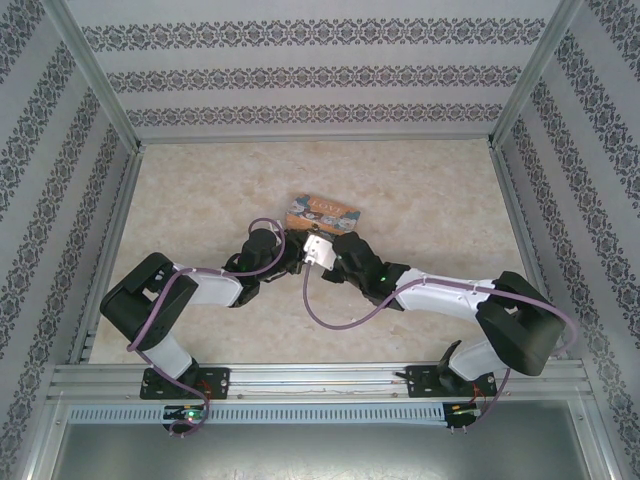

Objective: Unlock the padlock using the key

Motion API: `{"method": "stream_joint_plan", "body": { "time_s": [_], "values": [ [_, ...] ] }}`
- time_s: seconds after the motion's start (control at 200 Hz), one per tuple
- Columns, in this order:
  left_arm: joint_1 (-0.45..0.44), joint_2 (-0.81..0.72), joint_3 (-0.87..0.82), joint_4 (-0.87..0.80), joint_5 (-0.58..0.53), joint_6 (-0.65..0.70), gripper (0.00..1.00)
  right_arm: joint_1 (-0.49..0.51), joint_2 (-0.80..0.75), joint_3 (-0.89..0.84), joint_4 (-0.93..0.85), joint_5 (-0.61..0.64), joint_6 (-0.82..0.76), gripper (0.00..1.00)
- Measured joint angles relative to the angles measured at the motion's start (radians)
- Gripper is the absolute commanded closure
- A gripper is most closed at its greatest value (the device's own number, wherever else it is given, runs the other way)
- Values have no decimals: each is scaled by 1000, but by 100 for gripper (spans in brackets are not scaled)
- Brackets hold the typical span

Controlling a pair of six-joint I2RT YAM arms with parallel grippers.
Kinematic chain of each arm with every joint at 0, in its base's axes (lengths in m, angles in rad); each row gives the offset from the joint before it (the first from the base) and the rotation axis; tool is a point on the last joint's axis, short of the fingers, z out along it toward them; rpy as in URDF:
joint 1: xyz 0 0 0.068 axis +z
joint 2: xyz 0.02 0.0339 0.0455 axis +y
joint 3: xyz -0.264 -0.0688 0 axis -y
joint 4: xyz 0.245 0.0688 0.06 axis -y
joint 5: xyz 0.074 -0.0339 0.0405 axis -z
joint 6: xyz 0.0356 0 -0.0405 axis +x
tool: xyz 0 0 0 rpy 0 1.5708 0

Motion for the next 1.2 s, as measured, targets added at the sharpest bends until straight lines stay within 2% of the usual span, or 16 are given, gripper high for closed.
{"method": "stream_joint_plan", "body": {
  "time_s": [0.655, 0.994, 1.199],
  "values": [
    [-6, 113, 0, 23, 4, -3, 89, -26, 105, -122, 246, -72, 457, 100],
    [-11, 142, 0, 52, 3, -16, 87, -31, 118, -143, 284, -77, 518, 100],
    [-13, 130, -2, 46, 3, -3, 81, -41, 116, -164, 324, -89, 542, 100]
  ]
}}
